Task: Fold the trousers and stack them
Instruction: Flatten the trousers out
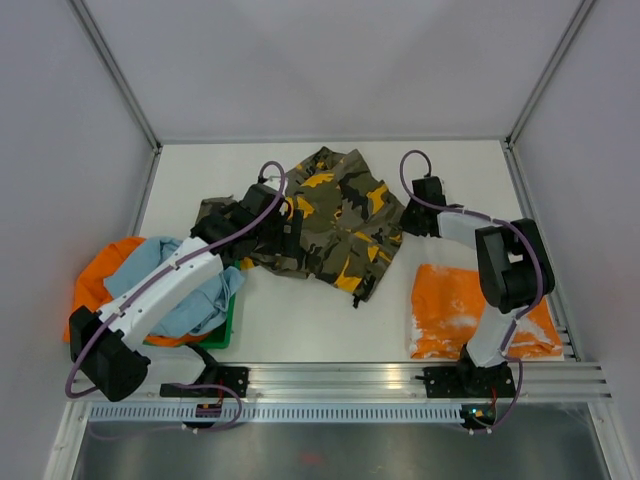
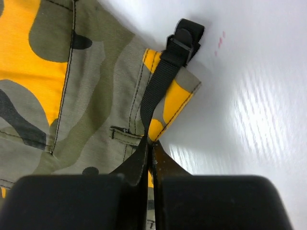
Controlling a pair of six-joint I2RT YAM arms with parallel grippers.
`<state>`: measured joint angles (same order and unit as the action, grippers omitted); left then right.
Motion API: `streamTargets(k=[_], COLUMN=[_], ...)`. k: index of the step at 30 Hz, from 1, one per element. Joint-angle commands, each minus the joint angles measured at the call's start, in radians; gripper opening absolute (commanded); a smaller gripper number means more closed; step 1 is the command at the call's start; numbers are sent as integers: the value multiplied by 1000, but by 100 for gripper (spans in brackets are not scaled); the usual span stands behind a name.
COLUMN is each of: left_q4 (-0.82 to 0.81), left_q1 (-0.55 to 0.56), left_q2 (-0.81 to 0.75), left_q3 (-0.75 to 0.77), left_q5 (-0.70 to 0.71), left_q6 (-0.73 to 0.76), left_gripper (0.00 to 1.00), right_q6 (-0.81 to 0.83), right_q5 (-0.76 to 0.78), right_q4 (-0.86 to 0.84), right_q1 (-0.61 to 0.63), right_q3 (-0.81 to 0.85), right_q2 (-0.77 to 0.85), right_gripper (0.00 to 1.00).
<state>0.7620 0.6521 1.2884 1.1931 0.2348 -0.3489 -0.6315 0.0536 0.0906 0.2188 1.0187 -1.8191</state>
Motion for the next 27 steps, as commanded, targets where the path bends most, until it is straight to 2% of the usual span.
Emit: streamTargets(k=[1, 3, 4, 8, 9, 10, 14, 18, 19, 21, 22, 23, 25, 27], left_q4=[23, 34, 37, 30, 30, 30, 63, -6, -24, -73, -90, -104, -118, -102], left_q1=[4, 4, 4, 4, 1, 1, -57, -137, -166, -183, -189, -192, -204, -213], left_q2=[-41, -43, -44, -49, -44, -44, 17, 40, 42, 48, 55, 64, 127, 182], left_q3=[-15, -12, -9, 0, 6, 10, 40, 14, 2, -1, -1, 3, 35, 83], left_q5=[18, 61, 76, 179, 220, 221, 270, 198, 166, 146, 146, 146, 132, 104], left_q6=[-53, -58, -59, -74, -91, -101, -169, -182, -183, -168, -156, -132, -121, -125], left_gripper=[100, 100, 100, 100, 99, 99, 98, 97, 97, 98, 98, 98, 98, 98], right_q6=[74, 121, 133, 193, 251, 277, 378, 461, 475, 481, 486, 487, 486, 486], right_q5=[107, 140, 128, -23, -81, -93, -216, -221, -201, -156, -156, -153, -159, -172], right_q4=[76, 135, 142, 159, 202, 233, 377, 521, 526, 525, 525, 523, 523, 531], right_q1=[-19, -57, -123, -292, -329, -329, -383, -386, -386, -386, -386, -386, -386, -386], right_q3=[160, 276, 311, 524, 628, 629, 930, 1055, 1045, 1019, 994, 985, 962, 954], right_q2=[-25, -20, -16, -45, -87, -117, -274, -402, -405, -398, -390, -384, -355, -318], right_gripper=[0, 0, 0, 0, 0, 0, 0, 0, 4, 24, 49, 60, 73, 74])
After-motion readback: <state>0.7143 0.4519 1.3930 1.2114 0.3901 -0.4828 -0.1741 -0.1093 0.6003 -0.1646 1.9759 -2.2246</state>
